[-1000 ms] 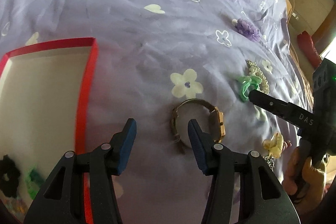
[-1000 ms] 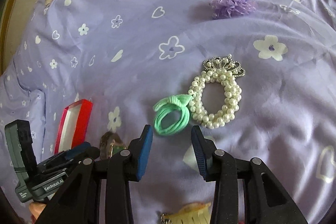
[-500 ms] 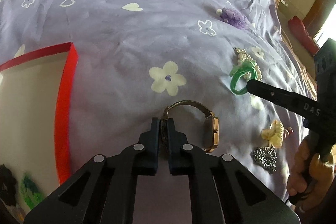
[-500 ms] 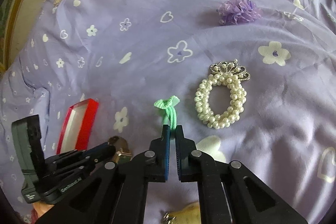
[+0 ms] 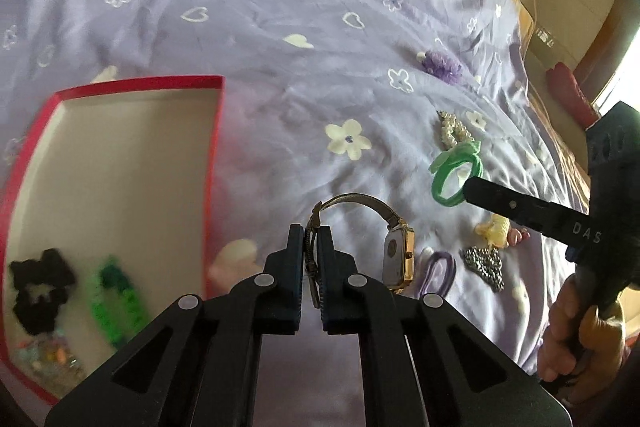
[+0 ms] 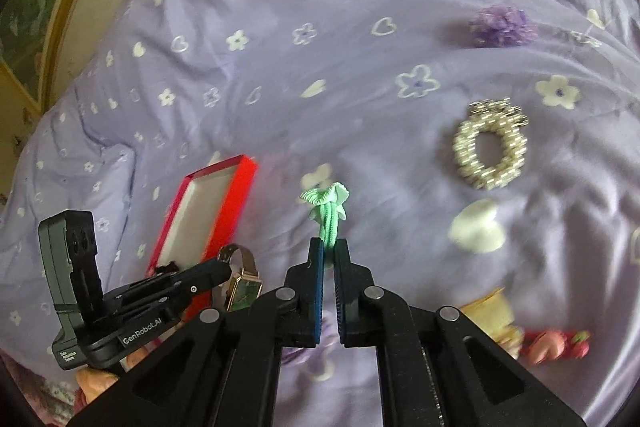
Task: Organize jewelry
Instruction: 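Carry the watch and hair tie over the box lid with both tools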
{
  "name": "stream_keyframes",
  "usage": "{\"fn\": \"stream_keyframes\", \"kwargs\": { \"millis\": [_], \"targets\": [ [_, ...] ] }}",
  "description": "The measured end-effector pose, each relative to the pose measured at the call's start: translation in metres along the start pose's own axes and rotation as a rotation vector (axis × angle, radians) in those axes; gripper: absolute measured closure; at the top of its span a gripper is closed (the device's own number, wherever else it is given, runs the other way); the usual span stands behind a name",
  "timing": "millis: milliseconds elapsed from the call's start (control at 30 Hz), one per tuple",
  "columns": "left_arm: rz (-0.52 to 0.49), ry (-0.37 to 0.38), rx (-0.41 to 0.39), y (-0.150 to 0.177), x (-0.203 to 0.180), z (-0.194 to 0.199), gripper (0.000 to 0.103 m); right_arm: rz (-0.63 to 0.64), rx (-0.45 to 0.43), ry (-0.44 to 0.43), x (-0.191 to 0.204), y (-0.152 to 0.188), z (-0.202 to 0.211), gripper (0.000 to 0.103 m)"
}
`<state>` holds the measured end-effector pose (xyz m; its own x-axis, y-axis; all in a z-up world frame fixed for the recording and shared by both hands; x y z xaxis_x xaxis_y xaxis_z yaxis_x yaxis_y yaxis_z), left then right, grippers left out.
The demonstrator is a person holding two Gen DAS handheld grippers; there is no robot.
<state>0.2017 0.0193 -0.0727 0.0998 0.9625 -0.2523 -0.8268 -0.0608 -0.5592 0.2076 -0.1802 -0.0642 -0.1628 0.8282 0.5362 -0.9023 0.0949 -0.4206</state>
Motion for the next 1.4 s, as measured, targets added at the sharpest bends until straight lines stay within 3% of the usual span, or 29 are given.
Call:
{"fn": "stream_keyframes", "kwargs": {
  "millis": [800, 1400],
  "targets": [
    [0.164, -0.085, -0.108, 0.020, 0.098, 0.074, 0.098, 0.139, 0.098, -0.158, 0.117, 0.029, -0.042, 0.098],
    [0.234, -0.172, -0.090, 0.019, 0.160, 0.064, 0.098, 0.180, 0.190, -0.192, 0.155, 0.032, -0.102, 0.098]
  ]
}}
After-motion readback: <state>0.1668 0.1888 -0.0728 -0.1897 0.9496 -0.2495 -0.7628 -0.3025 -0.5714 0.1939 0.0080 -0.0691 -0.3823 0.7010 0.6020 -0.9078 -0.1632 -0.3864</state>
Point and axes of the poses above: each gripper's, at about its wrist camera, not at the fingertips, and z roughly against the way its jaws point, x to its left, y to its underside, the point moved 3 cm from there along -z, roughly the way its jaws point
